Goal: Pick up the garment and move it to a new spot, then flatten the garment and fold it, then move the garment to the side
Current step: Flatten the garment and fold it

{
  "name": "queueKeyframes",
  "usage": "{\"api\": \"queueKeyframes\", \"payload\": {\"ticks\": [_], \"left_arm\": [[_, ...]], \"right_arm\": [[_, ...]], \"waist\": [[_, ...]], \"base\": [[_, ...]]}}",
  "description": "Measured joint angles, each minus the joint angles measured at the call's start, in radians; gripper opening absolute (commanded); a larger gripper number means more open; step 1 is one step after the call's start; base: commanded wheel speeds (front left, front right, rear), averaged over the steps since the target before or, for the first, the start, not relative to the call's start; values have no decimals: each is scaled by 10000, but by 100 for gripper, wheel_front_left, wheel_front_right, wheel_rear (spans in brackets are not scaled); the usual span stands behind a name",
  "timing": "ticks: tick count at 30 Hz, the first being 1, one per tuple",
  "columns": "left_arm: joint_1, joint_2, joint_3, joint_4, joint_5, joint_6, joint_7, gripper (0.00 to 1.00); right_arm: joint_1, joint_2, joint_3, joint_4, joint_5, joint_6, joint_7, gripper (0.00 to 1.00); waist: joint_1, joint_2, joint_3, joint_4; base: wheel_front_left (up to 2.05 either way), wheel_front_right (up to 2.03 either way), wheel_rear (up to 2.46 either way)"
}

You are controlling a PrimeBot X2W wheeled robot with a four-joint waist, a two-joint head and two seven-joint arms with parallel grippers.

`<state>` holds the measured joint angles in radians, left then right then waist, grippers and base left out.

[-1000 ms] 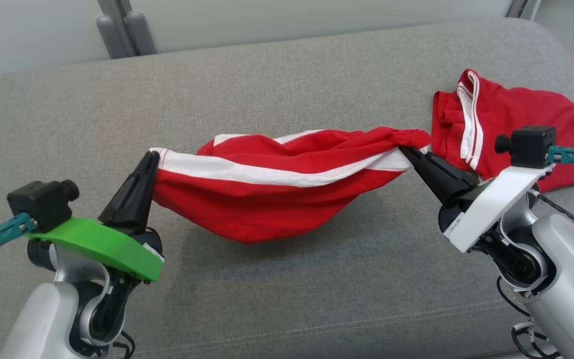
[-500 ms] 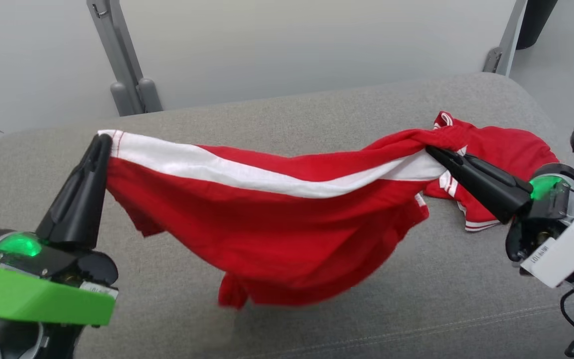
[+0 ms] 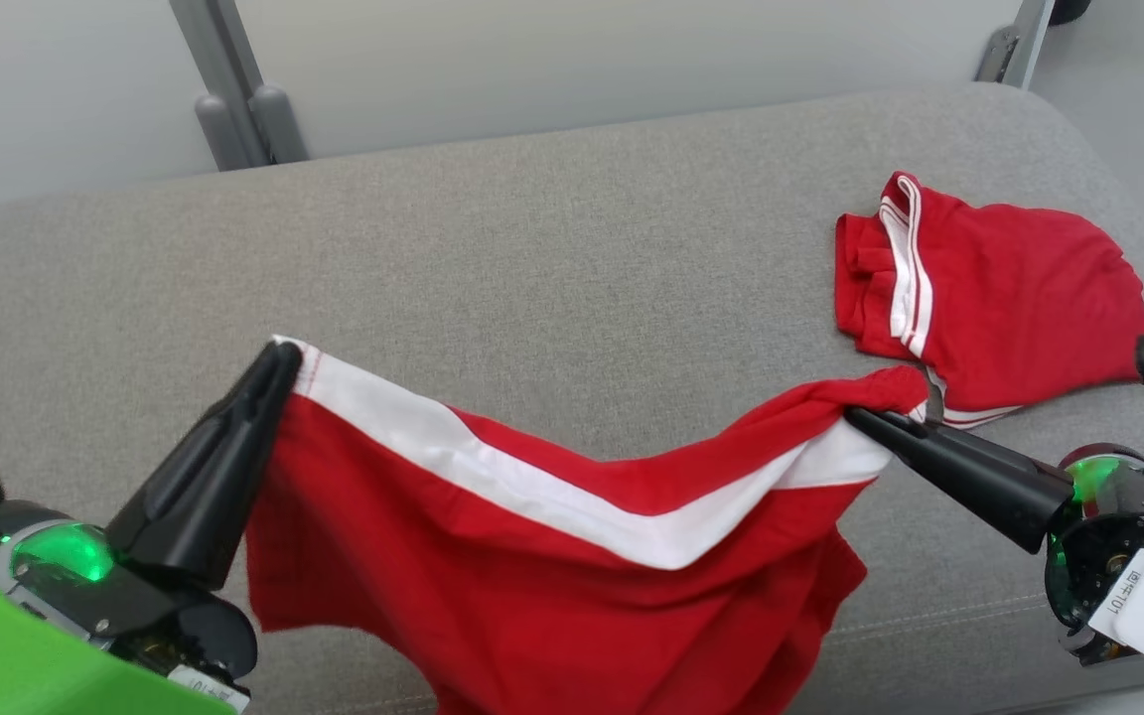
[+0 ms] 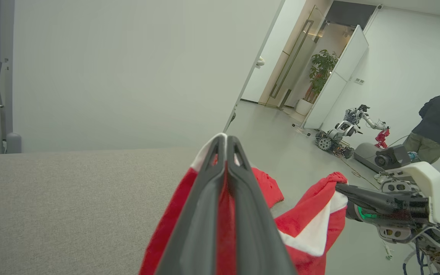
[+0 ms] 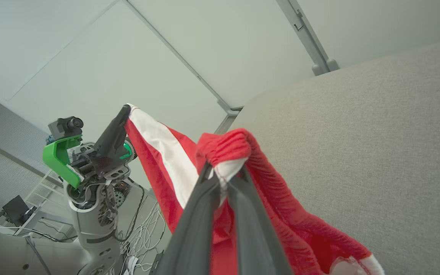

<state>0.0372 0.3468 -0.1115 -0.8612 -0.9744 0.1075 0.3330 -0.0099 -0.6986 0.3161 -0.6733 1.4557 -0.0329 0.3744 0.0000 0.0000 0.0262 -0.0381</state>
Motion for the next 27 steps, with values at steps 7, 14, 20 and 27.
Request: {"api": "queueKeyframes", "payload": {"ticks": [7,14,20,27], "left_arm": [[-1334,399,-529,2134,-890,52,1498,0],[-6018,67,-176,5102,-314,123,1816,0],[-10530,-884,291,5484,1118,71,90,0],[-8423,-1804,-1011,6370,932,-121,-293,0]], "right_arm": [[-1076,397,314,1315,1254,-671,1012,0],[-5893,1498,-1607,4044,-167,-1095,-144,0],[-9508,3007,-1847,4859,-1716,-959,-2052,0],[-7897,3511,69,5595,-1948,-1003,-1592,0]], "waist": [[0,0,896,167],[0,0,1813,551],[0,0,2624,947],[1,0,3657,1231]], "base": [[0,0,0],[0,0,0],[0,0,0],[0,0,0]]}}
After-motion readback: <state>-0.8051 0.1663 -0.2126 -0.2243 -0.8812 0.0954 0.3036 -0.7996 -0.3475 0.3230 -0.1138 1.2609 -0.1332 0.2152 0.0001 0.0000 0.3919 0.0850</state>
